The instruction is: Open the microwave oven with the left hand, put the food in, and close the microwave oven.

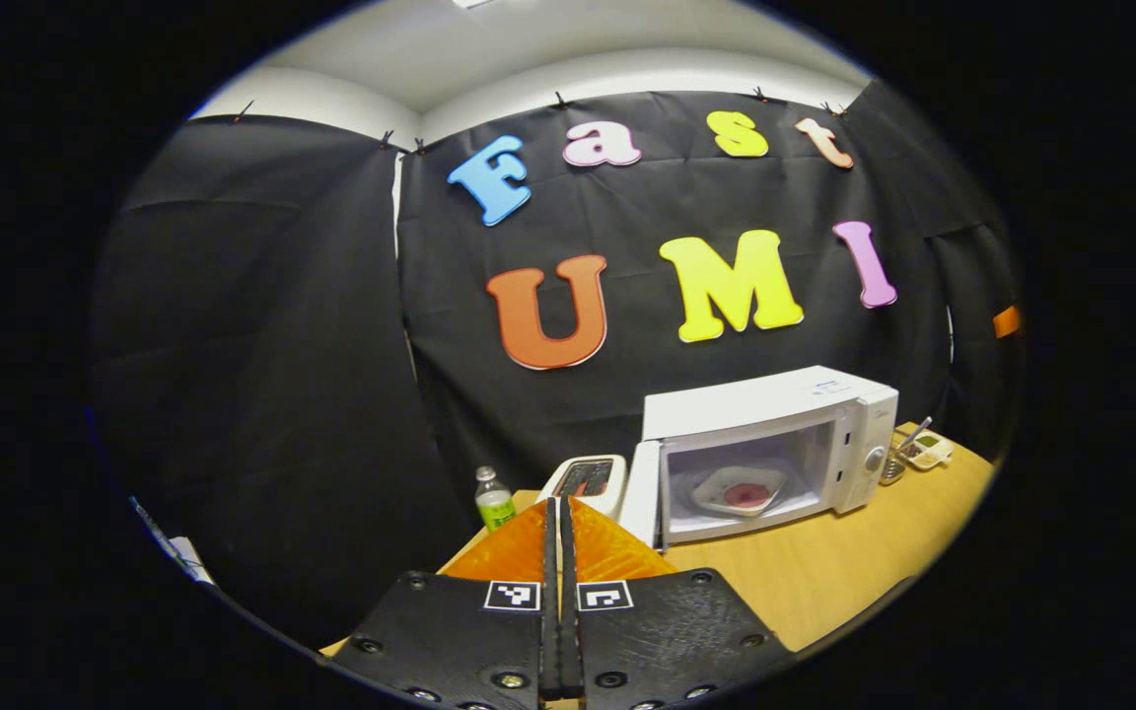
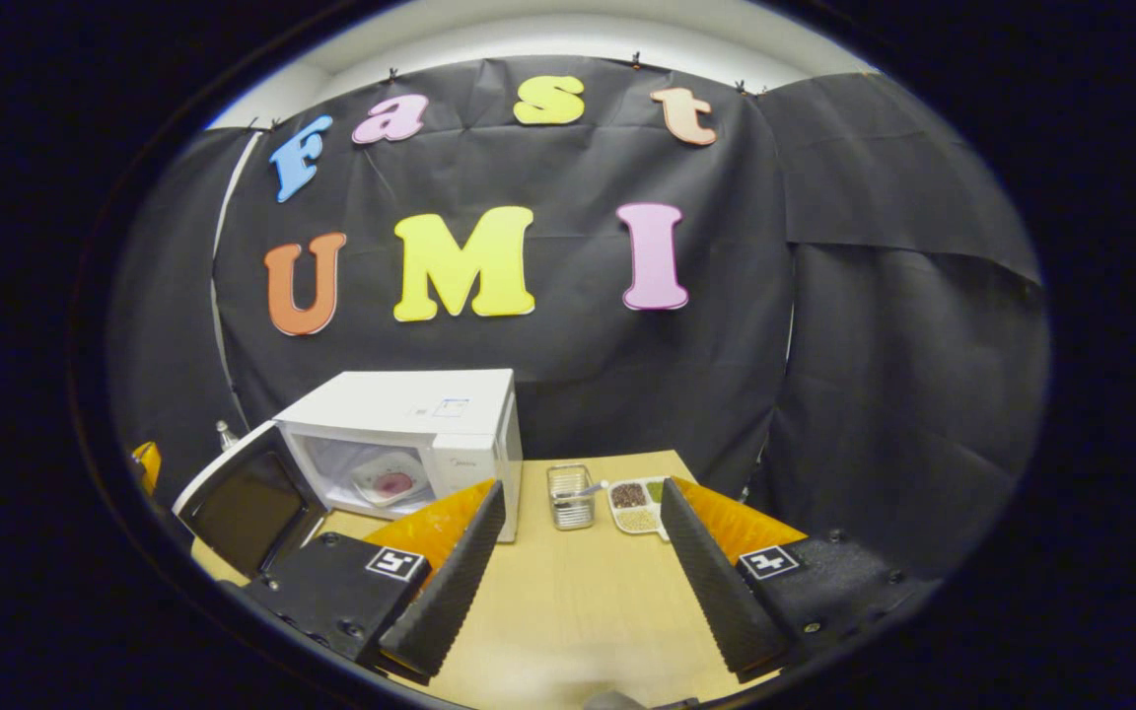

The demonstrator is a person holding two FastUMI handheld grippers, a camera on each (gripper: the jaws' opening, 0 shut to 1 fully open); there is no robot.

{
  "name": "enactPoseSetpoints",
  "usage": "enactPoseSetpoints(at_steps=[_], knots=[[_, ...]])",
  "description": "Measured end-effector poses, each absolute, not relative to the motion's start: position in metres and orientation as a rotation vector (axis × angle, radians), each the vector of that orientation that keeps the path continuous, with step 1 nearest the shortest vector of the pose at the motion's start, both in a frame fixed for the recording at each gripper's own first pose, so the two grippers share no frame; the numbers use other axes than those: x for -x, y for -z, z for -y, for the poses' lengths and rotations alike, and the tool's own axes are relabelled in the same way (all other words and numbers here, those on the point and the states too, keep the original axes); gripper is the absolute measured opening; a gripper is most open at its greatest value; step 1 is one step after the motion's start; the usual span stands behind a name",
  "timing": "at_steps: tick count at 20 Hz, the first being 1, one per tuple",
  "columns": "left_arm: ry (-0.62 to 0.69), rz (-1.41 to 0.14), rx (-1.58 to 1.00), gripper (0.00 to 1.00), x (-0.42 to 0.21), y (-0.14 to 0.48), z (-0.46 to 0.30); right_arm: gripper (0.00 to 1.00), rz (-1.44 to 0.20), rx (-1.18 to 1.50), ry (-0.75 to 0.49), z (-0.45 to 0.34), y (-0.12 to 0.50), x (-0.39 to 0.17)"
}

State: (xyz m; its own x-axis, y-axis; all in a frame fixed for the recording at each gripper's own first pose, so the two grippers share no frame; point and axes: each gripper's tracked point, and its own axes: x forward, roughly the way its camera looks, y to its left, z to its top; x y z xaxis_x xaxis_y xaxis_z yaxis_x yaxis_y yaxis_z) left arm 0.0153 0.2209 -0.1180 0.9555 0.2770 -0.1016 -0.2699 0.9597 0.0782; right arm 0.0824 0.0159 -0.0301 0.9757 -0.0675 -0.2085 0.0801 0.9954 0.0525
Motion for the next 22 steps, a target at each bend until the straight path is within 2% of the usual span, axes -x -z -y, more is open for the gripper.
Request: enactPoseSetpoints(at_steps=[4,5,8,9,10,11,12,13,21,22], knots=[[-0.326,-0.197,-0.031,0.00,0.001,0.168,-0.247,1.00,-0.238,-0.058,0.069,-0.024,0.032,-0.080],[-0.315,-0.211,-0.033,0.00,0.001,0.178,-0.244,0.92,-0.234,-0.058,0.068,-0.026,0.030,-0.080],[-0.269,-0.253,-0.021,0.00,0.002,0.202,-0.233,0.92,-0.241,-0.073,0.062,-0.034,0.028,-0.075],[-0.262,-0.252,-0.016,0.00,0.004,0.204,-0.230,1.00,-0.243,-0.079,0.062,-0.035,0.027,-0.073],[-0.254,-0.258,-0.008,0.00,0.003,0.208,-0.227,1.00,-0.243,-0.079,0.065,-0.035,0.026,-0.071],[-0.249,-0.256,-0.006,0.00,0.003,0.210,-0.224,0.92,-0.243,-0.082,0.066,-0.035,0.026,-0.069],[-0.239,-0.251,-0.005,0.00,0.003,0.208,-0.220,0.92,-0.248,-0.086,0.068,-0.036,0.026,-0.065],[-0.229,-0.256,0.007,0.00,0.002,0.210,-0.215,1.00,-0.251,-0.089,0.068,-0.037,0.027,-0.062],[-0.054,-0.272,0.023,0.00,-0.017,0.226,-0.126,1.00,-0.268,-0.093,0.109,-0.021,0.025,-0.044],[-0.026,-0.271,0.025,0.00,-0.020,0.226,-0.112,0.92,-0.271,-0.091,0.116,-0.019,0.025,-0.043]])
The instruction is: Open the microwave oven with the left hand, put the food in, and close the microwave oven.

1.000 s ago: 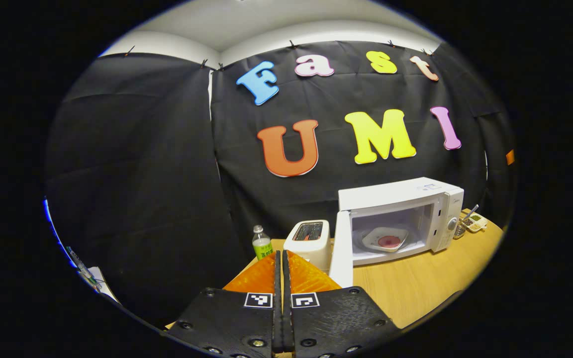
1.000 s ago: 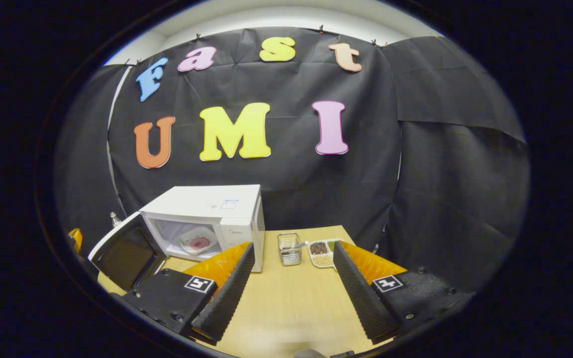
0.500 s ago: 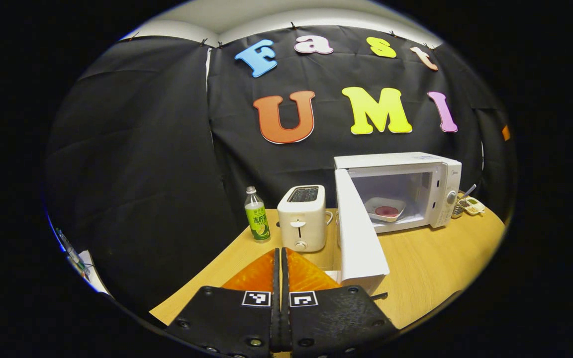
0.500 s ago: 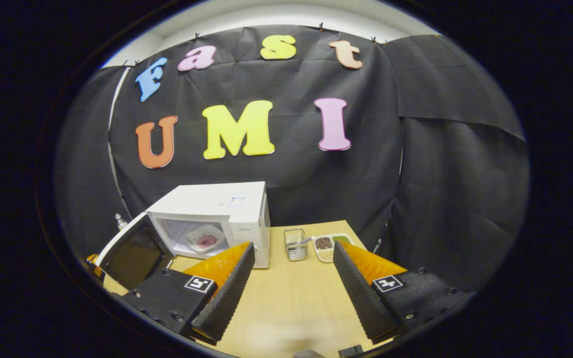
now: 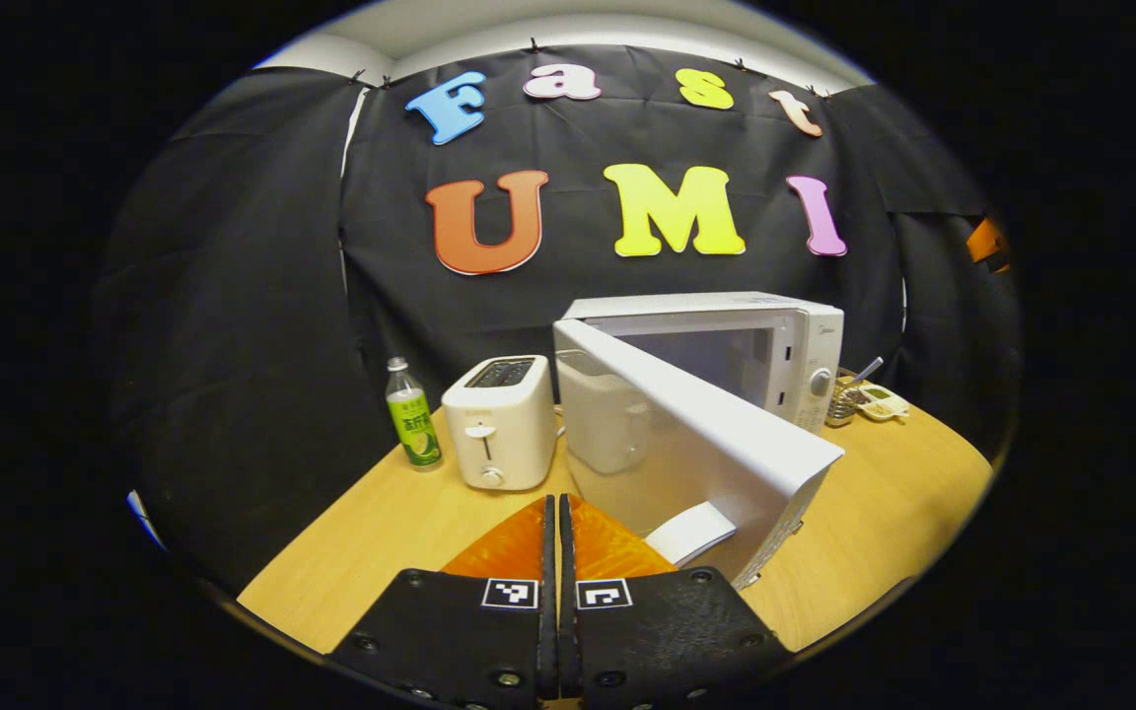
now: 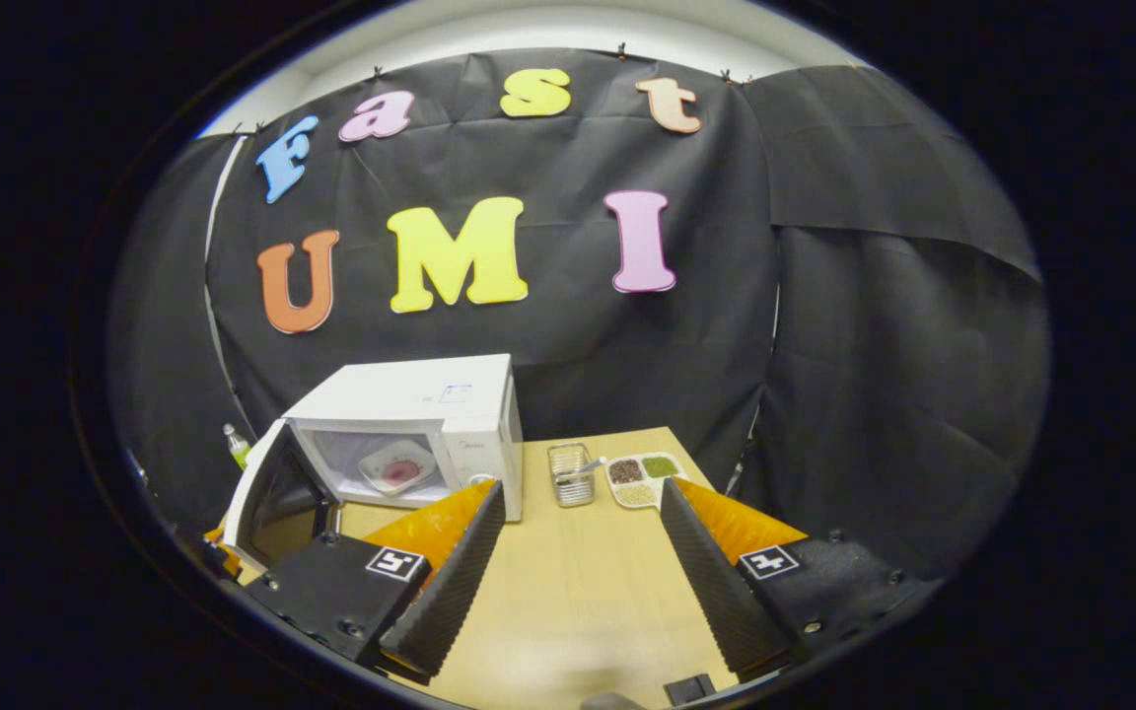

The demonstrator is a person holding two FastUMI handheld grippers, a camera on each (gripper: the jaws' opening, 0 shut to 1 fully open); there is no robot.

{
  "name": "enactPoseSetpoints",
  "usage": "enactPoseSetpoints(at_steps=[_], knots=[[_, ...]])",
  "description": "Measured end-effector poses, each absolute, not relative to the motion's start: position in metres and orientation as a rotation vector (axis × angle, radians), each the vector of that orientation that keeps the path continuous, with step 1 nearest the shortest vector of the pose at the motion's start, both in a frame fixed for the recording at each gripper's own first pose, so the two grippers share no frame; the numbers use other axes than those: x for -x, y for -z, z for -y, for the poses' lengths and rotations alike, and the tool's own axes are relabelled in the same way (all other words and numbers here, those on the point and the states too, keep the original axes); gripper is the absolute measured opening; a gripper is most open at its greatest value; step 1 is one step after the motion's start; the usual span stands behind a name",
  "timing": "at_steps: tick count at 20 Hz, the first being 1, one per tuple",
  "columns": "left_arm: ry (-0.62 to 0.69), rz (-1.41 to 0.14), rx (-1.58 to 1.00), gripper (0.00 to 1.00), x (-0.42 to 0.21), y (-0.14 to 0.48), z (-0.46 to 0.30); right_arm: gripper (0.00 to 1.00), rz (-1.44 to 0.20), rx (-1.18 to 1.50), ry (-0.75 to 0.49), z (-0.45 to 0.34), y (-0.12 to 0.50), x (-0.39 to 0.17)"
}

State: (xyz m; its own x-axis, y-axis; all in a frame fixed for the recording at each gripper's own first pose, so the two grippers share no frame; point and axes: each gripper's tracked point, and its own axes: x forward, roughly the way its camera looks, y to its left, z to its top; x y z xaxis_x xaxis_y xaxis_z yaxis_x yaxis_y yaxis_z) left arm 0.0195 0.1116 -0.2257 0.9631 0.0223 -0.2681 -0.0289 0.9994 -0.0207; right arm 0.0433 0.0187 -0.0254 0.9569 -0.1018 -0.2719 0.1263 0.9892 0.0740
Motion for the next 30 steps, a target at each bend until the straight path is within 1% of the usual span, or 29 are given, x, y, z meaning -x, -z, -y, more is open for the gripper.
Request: enactPoseSetpoints(at_steps=[1,3,4,5,6,7,8,9,10,11,15,16,17,20,21,24,25,26,30], knots=[[0.000,-0.267,0.017,0.00,-0.024,0.225,-0.099,1.00,-0.279,-0.091,0.122,-0.016,0.027,-0.041],[0.055,-0.255,-0.002,0.00,-0.032,0.222,-0.075,1.00,-0.278,-0.095,0.132,-0.011,0.025,-0.039],[0.079,-0.251,-0.010,0.00,-0.038,0.222,-0.064,0.92,-0.281,-0.089,0.140,-0.007,0.025,-0.040],[0.101,-0.249,-0.014,0.00,-0.043,0.221,-0.053,1.00,-0.282,-0.086,0.143,-0.005,0.025,-0.040],[0.118,-0.246,-0.014,0.00,-0.048,0.221,-0.044,1.00,-0.283,-0.086,0.143,-0.004,0.024,-0.041],[0.135,-0.245,-0.014,0.00,-0.053,0.221,-0.035,0.92,-0.288,-0.084,0.145,-0.002,0.025,-0.042],[0.150,-0.243,-0.017,0.00,-0.057,0.221,-0.028,1.00,-0.288,-0.083,0.146,-0.002,0.024,-0.044],[0.166,-0.239,-0.021,0.00,-0.063,0.220,-0.020,0.92,-0.289,-0.079,0.145,0.000,0.023,-0.046],[0.180,-0.236,-0.025,0.00,-0.068,0.219,-0.013,1.00,-0.289,-0.077,0.146,0.001,0.022,-0.048],[0.193,-0.234,-0.027,0.00,-0.072,0.218,-0.005,0.92,-0.290,-0.075,0.144,0.002,0.022,-0.050],[0.236,-0.212,-0.045,0.00,-0.091,0.214,0.022,0.92,-0.290,-0.063,0.143,0.007,0.021,-0.059],[0.248,-0.211,-0.046,0.00,-0.094,0.214,0.030,1.00,-0.290,-0.061,0.143,0.009,0.020,-0.062],[0.258,-0.211,-0.046,0.00,-0.098,0.213,0.038,0.92,-0.290,-0.062,0.143,0.011,0.019,-0.063],[0.290,-0.197,-0.053,0.00,-0.111,0.208,0.059,0.92,-0.293,-0.064,0.146,0.017,0.018,-0.070],[0.301,-0.192,-0.056,0.00,-0.117,0.207,0.066,1.00,-0.293,-0.059,0.146,0.019,0.018,-0.072],[0.318,-0.178,-0.060,0.00,-0.135,0.202,0.084,1.00,-0.292,-0.047,0.142,0.030,0.023,-0.076],[0.320,-0.173,-0.059,0.10,-0.141,0.201,0.088,1.00,-0.292,-0.046,0.136,0.029,0.023,-0.076],[0.321,-0.170,-0.054,0.00,-0.149,0.200,0.094,1.00,-0.288,-0.040,0.132,0.030,0.022,-0.077],[0.318,-0.157,-0.036,0.00,-0.178,0.194,0.111,1.00,-0.275,-0.021,0.124,0.032,0.016,-0.077]])
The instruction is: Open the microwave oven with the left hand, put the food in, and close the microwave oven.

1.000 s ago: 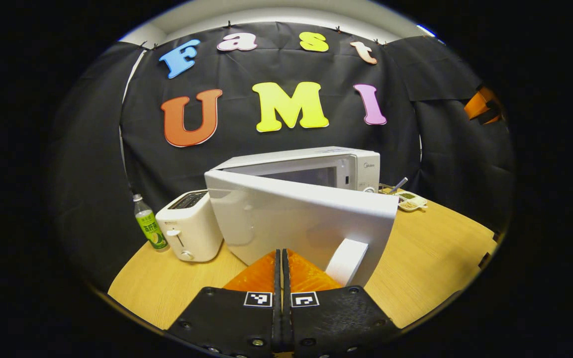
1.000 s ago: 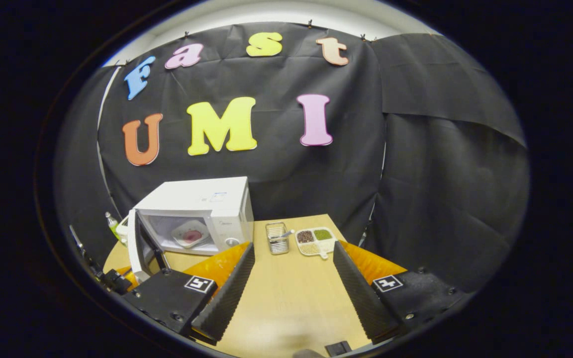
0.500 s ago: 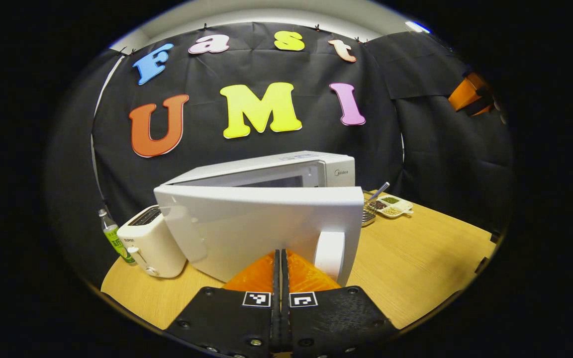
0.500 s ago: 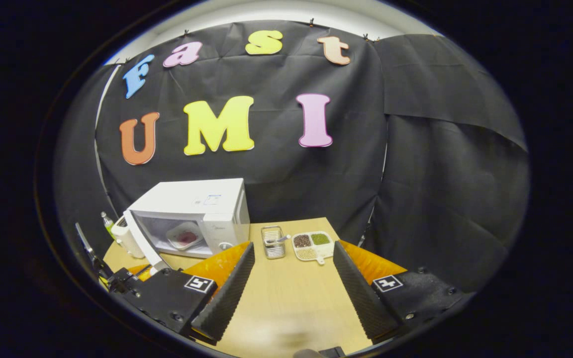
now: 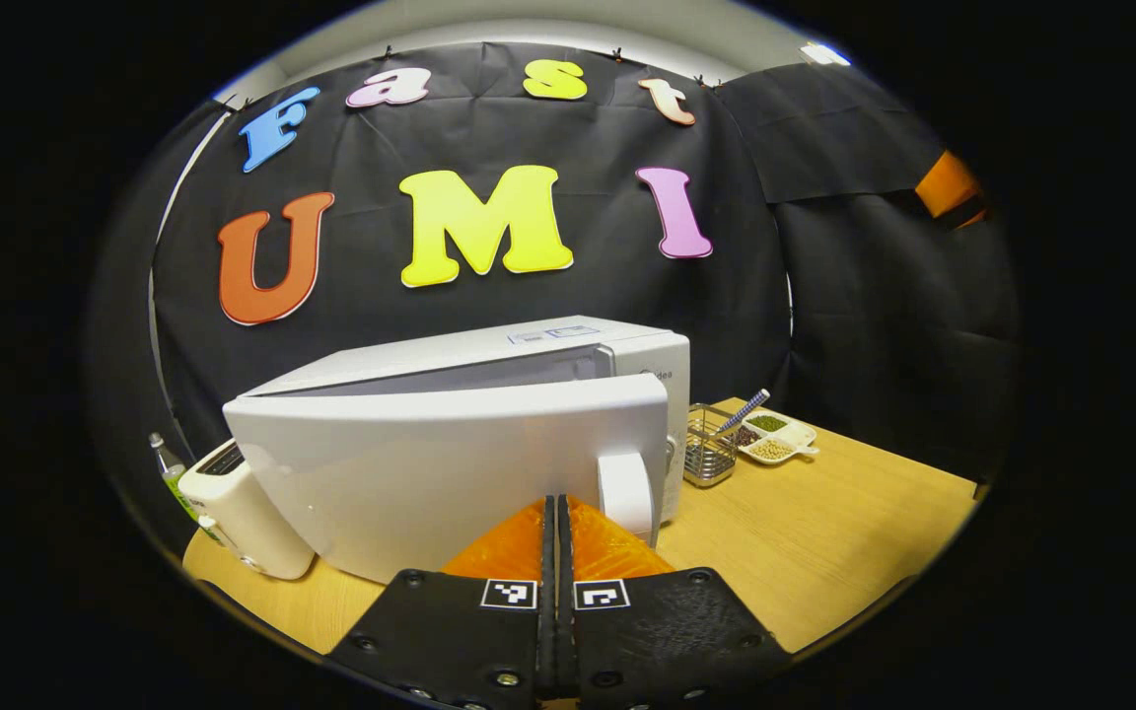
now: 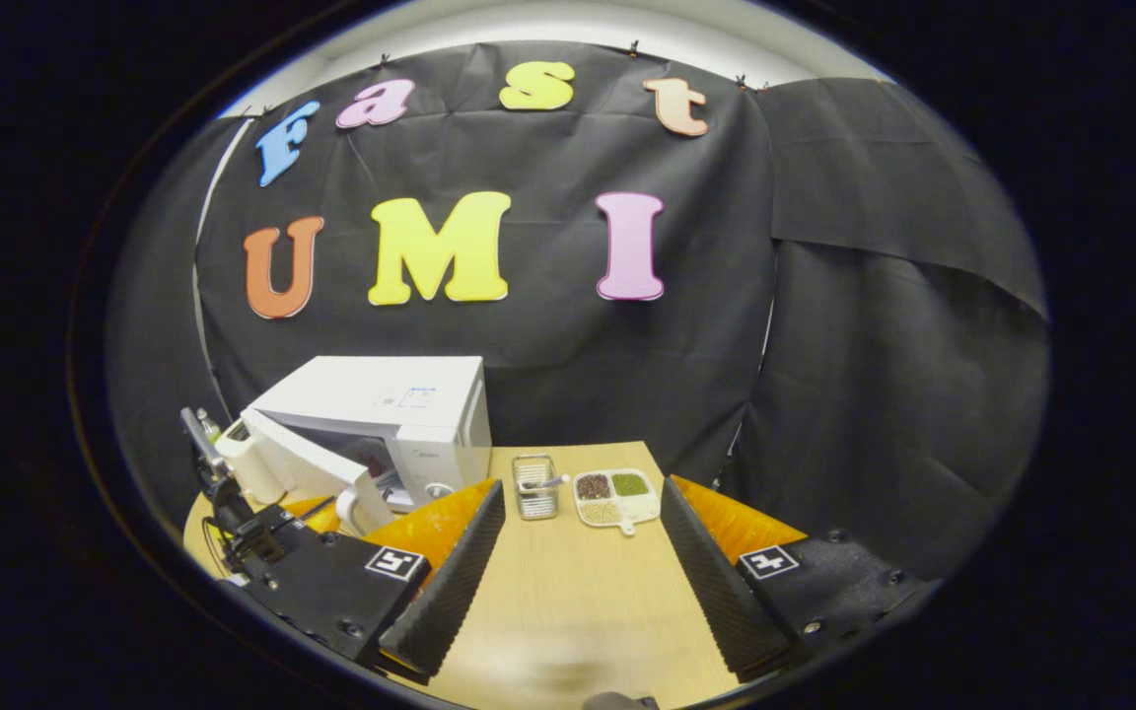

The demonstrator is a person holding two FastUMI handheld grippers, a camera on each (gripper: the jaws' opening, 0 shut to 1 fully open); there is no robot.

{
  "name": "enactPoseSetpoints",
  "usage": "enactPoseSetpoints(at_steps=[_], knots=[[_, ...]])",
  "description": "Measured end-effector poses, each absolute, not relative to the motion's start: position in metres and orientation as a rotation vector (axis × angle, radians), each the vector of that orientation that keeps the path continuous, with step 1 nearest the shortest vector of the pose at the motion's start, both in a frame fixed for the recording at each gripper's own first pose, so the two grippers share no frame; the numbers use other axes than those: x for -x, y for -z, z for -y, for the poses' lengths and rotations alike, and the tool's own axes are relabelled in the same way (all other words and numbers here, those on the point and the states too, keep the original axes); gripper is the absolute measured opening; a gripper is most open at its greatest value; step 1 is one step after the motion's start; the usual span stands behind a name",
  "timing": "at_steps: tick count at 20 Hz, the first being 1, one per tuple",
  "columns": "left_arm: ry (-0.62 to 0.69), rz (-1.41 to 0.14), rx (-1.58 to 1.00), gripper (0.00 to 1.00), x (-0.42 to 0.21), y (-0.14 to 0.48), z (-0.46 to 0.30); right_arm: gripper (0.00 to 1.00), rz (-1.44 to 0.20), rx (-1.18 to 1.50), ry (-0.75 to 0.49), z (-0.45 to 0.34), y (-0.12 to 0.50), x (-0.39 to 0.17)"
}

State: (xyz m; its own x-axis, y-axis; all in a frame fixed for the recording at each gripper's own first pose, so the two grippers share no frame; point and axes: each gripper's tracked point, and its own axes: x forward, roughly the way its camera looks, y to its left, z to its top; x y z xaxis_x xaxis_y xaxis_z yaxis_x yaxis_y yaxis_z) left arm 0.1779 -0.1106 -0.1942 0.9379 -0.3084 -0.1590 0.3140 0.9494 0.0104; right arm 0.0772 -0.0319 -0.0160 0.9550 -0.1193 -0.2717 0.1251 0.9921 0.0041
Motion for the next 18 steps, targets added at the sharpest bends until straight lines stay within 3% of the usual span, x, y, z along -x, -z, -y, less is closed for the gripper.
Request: enactPoseSetpoints(at_steps=[1,2,7,8,9,16,17,18], knots=[[0.316,-0.152,-0.039,0.00,-0.185,0.192,0.114,0.92,-0.275,-0.024,0.123,0.032,0.017,-0.078],[0.315,-0.148,-0.039,0.00,-0.191,0.192,0.116,0.92,-0.279,-0.025,0.123,0.033,0.017,-0.078],[0.305,-0.153,-0.011,0.00,-0.225,0.193,0.126,0.92,-0.296,-0.024,0.140,0.046,0.025,-0.075],[0.302,-0.151,-0.016,0.00,-0.233,0.192,0.129,1.00,-0.302,-0.029,0.144,0.048,0.027,-0.074],[0.299,-0.153,-0.019,0.00,-0.239,0.192,0.130,0.92,-0.306,-0.032,0.148,0.050,0.029,-0.074],[0.269,-0.137,0.003,0.00,-0.254,0.190,0.133,0.92,-0.317,-0.032,0.150,0.054,0.032,-0.073],[0.251,-0.192,-0.004,0.00,-0.258,0.199,0.132,0.92,-0.314,-0.036,0.144,0.051,0.031,-0.074],[0.245,-0.169,0.006,0.01,-0.251,0.195,0.131,1.00,-0.314,-0.037,0.139,0.047,0.030,-0.074]])
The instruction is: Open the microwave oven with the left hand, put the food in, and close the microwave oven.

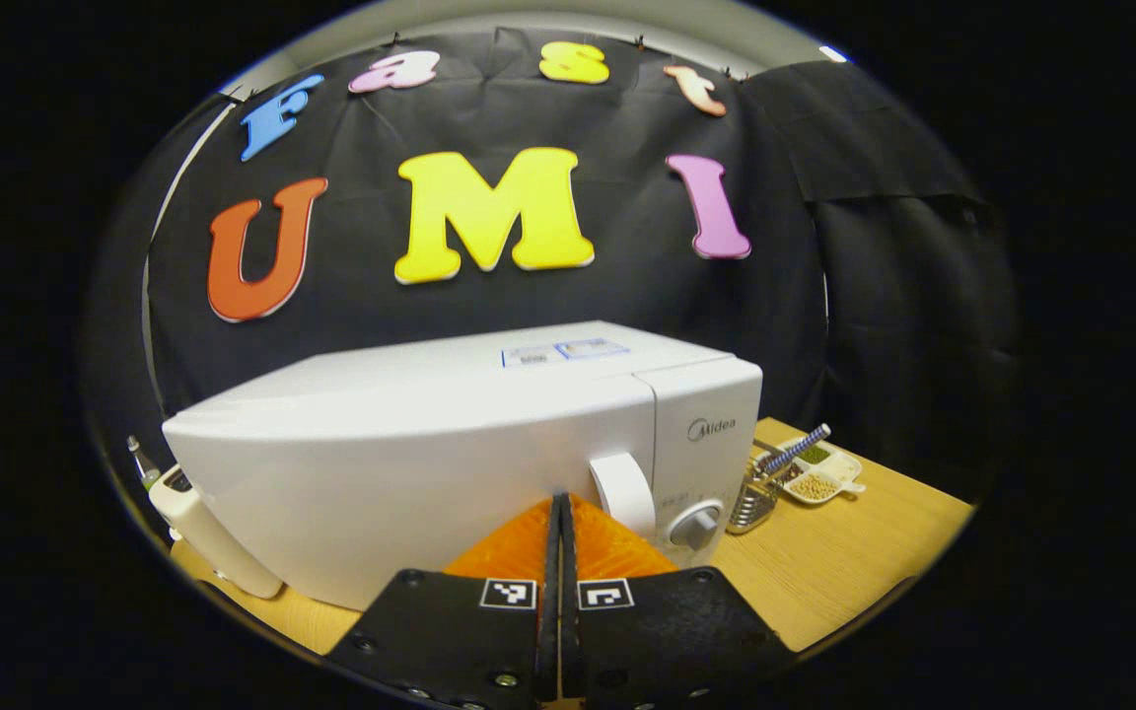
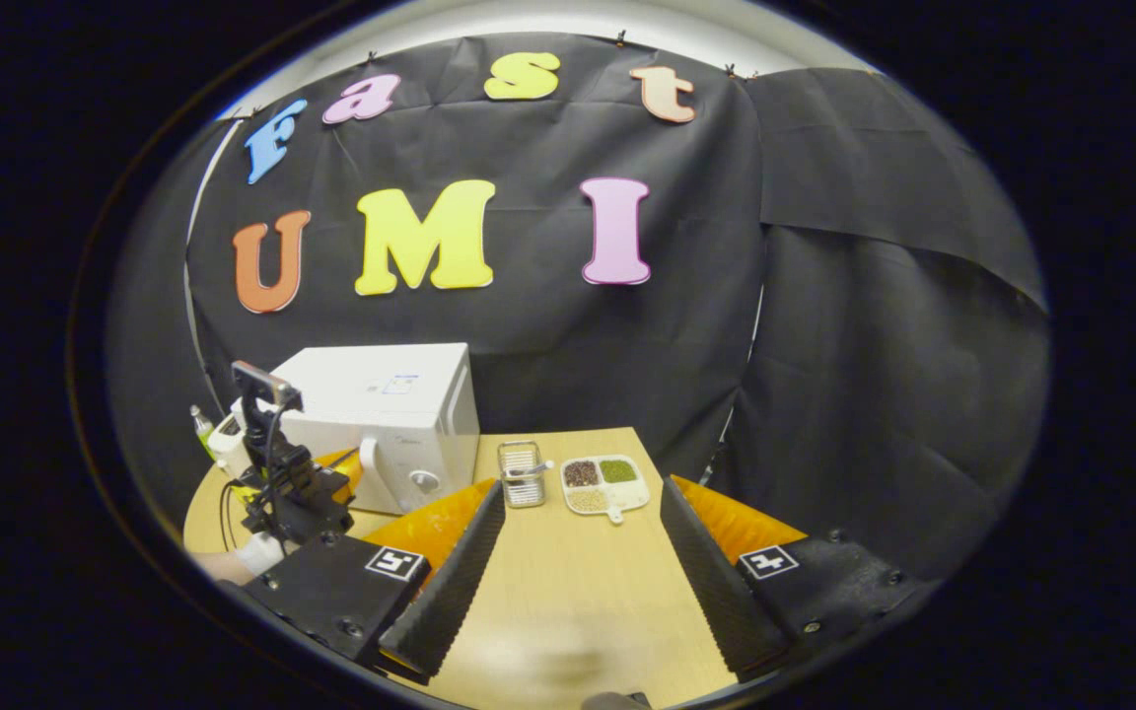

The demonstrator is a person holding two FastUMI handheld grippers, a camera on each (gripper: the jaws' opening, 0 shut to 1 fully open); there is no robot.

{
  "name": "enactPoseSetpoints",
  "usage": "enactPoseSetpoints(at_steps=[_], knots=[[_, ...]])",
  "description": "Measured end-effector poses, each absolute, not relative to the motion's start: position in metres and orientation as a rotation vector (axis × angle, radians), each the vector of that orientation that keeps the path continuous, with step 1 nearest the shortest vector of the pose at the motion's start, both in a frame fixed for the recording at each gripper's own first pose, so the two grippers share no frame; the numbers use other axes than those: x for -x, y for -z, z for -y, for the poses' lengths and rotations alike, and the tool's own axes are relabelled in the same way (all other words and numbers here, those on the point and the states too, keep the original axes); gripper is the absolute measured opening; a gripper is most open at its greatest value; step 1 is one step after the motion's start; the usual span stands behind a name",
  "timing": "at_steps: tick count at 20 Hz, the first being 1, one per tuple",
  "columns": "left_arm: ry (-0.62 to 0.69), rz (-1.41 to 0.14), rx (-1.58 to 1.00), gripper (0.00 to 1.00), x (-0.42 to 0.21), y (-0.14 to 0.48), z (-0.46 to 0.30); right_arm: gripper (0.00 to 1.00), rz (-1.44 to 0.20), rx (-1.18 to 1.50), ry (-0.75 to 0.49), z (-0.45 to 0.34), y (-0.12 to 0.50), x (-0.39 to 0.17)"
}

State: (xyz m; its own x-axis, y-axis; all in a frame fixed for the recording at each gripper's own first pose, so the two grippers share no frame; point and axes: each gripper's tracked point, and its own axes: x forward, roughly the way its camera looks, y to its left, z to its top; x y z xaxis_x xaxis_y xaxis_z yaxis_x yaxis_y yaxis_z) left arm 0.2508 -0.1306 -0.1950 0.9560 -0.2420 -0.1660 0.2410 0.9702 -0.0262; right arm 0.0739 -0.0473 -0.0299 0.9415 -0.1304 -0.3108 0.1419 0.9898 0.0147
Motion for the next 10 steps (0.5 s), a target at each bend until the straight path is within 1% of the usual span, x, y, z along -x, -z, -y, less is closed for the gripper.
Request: enactPoseSetpoints(at_steps=[2,3,4,5,6,7,8,10], knots=[[0.215,-0.230,-0.016,0.00,-0.242,0.210,0.125,1.00,-0.307,-0.039,0.122,0.039,0.029,-0.075],[0.213,-0.255,-0.011,0.00,-0.230,0.221,0.121,0.92,-0.305,-0.035,0.119,0.037,0.030,-0.074],[0.230,-0.280,-0.004,0.08,-0.209,0.232,0.120,1.00,-0.301,-0.033,0.114,0.034,0.030,-0.073],[0.259,-0.302,0.002,0.34,-0.192,0.242,0.121,0.92,-0.294,-0.025,0.113,0.032,0.030,-0.073],[0.259,-0.324,-0.007,0.55,-0.168,0.260,0.116,1.00,-0.292,-0.015,0.108,0.030,0.031,-0.072],[0.231,-0.342,-0.034,0.75,-0.152,0.261,0.102,0.92,-0.290,-0.006,0.102,0.026,0.032,-0.071],[0.216,-0.349,-0.048,0.96,-0.137,0.260,0.092,1.00,-0.289,0.005,0.097,0.023,0.033,-0.070],[0.182,-0.346,-0.022,0.96,-0.108,0.243,0.073,1.00,-0.279,0.016,0.078,0.013,0.036,-0.067]])
